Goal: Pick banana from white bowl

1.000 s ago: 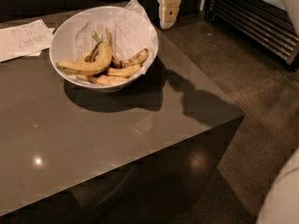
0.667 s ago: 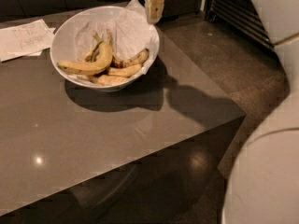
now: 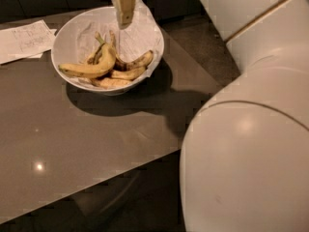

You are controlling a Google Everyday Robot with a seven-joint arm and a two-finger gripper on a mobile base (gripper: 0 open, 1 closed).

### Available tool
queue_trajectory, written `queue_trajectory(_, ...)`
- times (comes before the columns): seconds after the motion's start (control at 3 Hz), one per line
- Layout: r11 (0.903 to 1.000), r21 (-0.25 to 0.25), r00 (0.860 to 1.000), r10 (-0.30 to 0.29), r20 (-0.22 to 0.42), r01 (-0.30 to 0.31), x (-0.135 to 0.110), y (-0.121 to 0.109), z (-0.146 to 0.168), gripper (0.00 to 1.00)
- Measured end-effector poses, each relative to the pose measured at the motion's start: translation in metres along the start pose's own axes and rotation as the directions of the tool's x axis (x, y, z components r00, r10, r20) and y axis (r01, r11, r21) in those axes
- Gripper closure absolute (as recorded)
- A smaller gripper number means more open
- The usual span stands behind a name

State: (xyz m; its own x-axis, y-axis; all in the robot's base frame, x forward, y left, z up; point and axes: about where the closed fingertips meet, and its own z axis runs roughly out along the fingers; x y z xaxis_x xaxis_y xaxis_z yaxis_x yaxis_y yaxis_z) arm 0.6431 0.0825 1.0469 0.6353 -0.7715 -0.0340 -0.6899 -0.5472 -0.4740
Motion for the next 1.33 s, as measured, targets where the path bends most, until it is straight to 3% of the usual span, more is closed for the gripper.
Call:
queue_trajectory(0.33, 0.998, -0.046, 0.999, -0.042, 0.01, 0.043, -0.014, -0.004, 0.025, 0.45)
queue_trajectory(0.67, 0.9945, -0.085, 0.998, -0.06, 0.027, 0.062, -0.02, -0.004, 0.047, 0.56)
queue_trajectory(1.33, 0.9843, -0.158, 0.995, -0.068, 0.067, 0.078, -0.034, 0.007, 0.084, 0.56)
